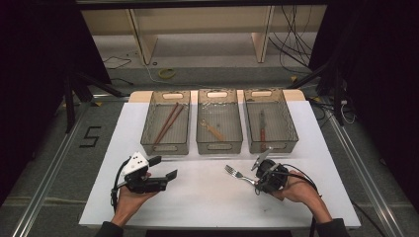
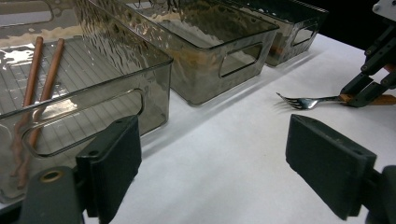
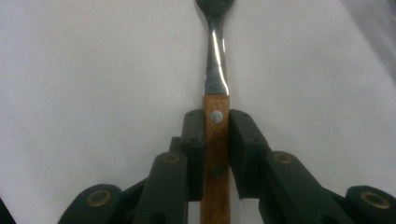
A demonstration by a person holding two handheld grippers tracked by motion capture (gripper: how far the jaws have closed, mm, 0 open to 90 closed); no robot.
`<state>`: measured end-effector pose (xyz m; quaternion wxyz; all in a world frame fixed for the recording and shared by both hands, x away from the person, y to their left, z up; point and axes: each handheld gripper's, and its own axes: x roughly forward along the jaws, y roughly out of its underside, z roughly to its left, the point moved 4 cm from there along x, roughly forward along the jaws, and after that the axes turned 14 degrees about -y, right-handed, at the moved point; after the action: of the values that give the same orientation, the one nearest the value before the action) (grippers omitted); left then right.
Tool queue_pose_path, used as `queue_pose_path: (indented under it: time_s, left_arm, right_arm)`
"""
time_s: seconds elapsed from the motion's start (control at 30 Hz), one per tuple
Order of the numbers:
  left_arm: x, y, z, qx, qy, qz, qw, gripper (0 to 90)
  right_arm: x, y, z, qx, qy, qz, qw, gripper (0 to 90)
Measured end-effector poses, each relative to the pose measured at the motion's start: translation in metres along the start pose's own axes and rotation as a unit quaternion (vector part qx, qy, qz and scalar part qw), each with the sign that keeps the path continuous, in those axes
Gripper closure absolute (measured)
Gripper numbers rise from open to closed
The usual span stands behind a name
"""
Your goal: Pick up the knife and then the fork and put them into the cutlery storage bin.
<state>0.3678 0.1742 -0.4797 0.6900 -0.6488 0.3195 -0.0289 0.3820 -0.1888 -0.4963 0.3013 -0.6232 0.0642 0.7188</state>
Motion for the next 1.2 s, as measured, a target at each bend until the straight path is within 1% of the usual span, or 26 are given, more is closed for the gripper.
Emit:
queue_pose_path:
  time_s: [0.1, 0.2, 0.47, 0.63, 0.9, 0.97, 1.0, 1.07, 1.2]
  left_arm:
    - [0.0, 0.0, 0.0, 0.001, 0.0, 0.0, 1.0, 17.7]
    - [0.0, 0.0, 0.0, 0.001, 0.002, 0.0, 1.0, 17.7]
    - [0.001, 0.0, 0.0, 0.003, 0.002, 0.0, 1.0, 17.7]
    - [0.001, 0.0, 0.001, 0.0, 0.002, 0.0, 1.0, 17.7]
    - [0.001, 0.001, 0.001, -0.003, 0.003, 0.002, 1.0, 17.7]
    - [0.001, 0.0, 0.001, -0.003, 0.002, 0.001, 1.0, 17.7]
    - [0.001, 0.0, 0.001, -0.002, 0.002, 0.001, 1.0, 17.7]
    - [0.002, 0.001, 0.0, 0.0, 0.001, 0.002, 1.0, 17.7]
    - [0.003, 0.0, 0.001, -0.002, 0.002, 0.002, 1.0, 17.7]
  right_arm:
    - [-0.001, 0.0, 0.0, 0.001, -0.001, -0.004, 1.0, 77.7]
    - [-0.004, -0.001, -0.001, 0.005, 0.004, -0.011, 0.9999, 77.8]
    - [-0.012, -0.003, -0.001, 0.01, -0.002, -0.037, 0.9993, 77.8]
    - [-0.017, -0.005, 0.0, 0.008, -0.01, -0.054, 0.9985, 77.9]
    - [-0.023, -0.006, -0.001, 0.011, -0.014, -0.077, 0.9969, 77.9]
    - [-0.025, -0.007, 0.0, 0.014, -0.014, -0.082, 0.9964, 77.9]
    - [-0.026, -0.007, 0.0, 0.008, -0.013, -0.087, 0.9961, 77.9]
    - [-0.03, -0.009, 0.002, 0.004, -0.01, -0.097, 0.9952, 77.9]
    - [-0.04, -0.013, 0.003, 0.006, -0.01, -0.126, 0.992, 77.9]
